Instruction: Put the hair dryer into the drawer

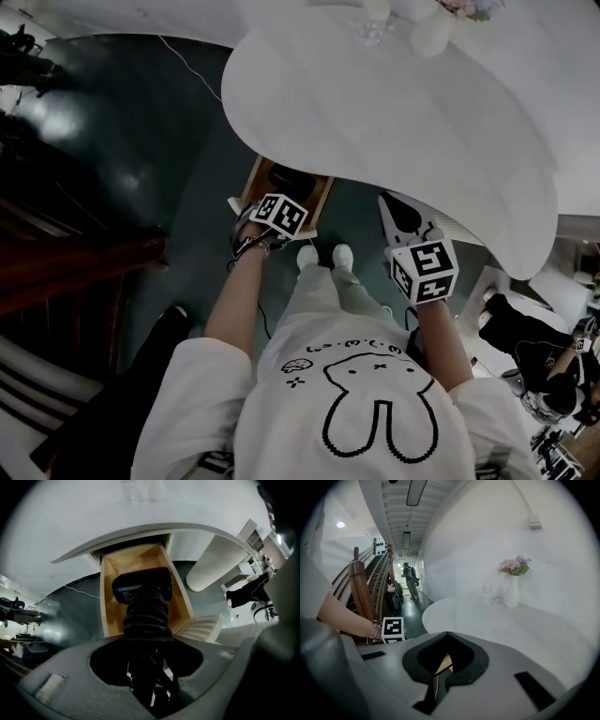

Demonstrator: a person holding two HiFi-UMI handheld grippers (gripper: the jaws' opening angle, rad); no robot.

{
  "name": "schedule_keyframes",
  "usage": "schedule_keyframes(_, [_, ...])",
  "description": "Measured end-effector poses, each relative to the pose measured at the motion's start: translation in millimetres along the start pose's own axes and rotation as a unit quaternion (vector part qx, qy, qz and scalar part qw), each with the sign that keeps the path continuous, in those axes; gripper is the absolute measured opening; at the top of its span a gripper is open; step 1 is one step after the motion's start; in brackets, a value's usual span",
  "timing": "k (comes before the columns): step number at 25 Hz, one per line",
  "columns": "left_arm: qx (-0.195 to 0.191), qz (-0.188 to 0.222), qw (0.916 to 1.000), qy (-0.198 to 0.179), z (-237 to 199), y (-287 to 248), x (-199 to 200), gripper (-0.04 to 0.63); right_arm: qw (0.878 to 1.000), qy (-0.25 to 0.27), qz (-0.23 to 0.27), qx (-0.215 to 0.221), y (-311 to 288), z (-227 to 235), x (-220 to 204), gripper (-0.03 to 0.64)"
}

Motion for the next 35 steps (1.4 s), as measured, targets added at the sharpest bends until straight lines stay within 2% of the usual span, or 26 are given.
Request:
schedule_keyframes(12, [0.041, 0.016, 0.9958, -0.08, 4, -32, 40, 0.193, 0.999, 0.003, -0.031, -0.043, 25, -6, -22, 0.0])
schedule_keyframes(19, [0.059, 0.024, 0.9916, -0.112, 14, -45, 51, 0.193, 0.999, -0.004, -0.027, -0.043, 28, -10, -24, 0.0])
schedule_keyframes(32, [0.054, -0.011, 0.9894, -0.134, 21, -69, 50, 0.196, 0.998, -0.01, -0.051, -0.034, 29, -20, -43, 0.0])
schedule_keyframes(35, [0.067, -0.01, 0.9861, -0.152, 21, -68, 53, 0.198, 0.998, -0.01, -0.051, -0.033, 30, -23, -44, 0.0])
Point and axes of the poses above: the fingertips, and each gripper's own axes: y backward along the fingers, z to its right, x out of its top, the point moved 4 cm from there along y, backward along the fingers, and after that the axes turned 15 degrees about x, right-handed, at the moved point
